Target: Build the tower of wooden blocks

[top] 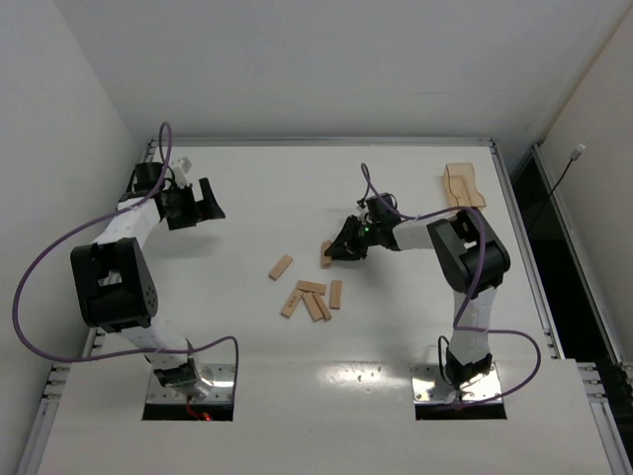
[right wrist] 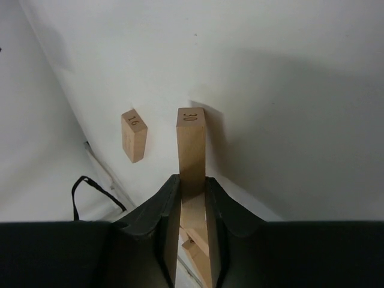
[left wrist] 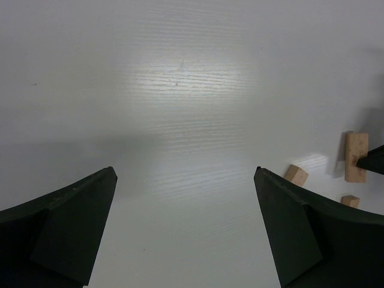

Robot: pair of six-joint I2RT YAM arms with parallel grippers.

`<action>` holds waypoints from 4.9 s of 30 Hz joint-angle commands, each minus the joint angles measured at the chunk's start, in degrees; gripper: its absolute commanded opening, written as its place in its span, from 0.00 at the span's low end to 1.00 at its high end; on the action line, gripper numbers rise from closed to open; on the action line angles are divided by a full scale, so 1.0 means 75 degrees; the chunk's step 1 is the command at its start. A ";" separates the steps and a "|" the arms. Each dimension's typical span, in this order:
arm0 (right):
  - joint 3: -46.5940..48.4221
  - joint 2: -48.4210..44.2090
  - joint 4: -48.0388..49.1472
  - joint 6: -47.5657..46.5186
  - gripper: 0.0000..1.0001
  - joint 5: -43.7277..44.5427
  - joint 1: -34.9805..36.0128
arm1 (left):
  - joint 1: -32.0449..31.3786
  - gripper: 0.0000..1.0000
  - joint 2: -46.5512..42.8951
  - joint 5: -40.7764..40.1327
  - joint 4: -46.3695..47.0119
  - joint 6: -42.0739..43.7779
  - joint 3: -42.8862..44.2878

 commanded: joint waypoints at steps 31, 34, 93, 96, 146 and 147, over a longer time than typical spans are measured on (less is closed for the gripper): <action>0.1429 -0.0950 -0.3958 -0.3512 0.15 0.4591 0.0006 | -0.0795 1.00 -0.1534 -0.0616 0.0344 0.0173 -0.0886; 0.1709 -0.0715 -0.4169 -0.3676 0.14 0.4744 0.0181 | -0.0795 1.00 -0.1371 -0.0616 0.0414 0.0104 -0.0816; 0.2603 0.0365 -0.4393 -0.3722 0.21 0.5518 0.1027 | -0.0947 1.00 -0.1370 -0.0486 0.0485 0.0173 -0.1190; 0.2168 0.0118 -0.4323 -0.3933 0.21 0.5285 0.0815 | -0.1147 1.00 -0.1464 -0.0557 0.0555 0.0173 -0.1261; 0.0996 -0.1381 -0.4053 -0.3991 0.28 0.5388 0.0933 | -0.2280 1.00 -0.2424 -0.0710 0.0649 0.0173 -0.2093; 0.0996 -0.1475 -0.4053 -0.4178 0.28 0.5494 0.0850 | -0.2434 1.00 -0.2518 -0.0837 0.0649 0.0173 -0.2093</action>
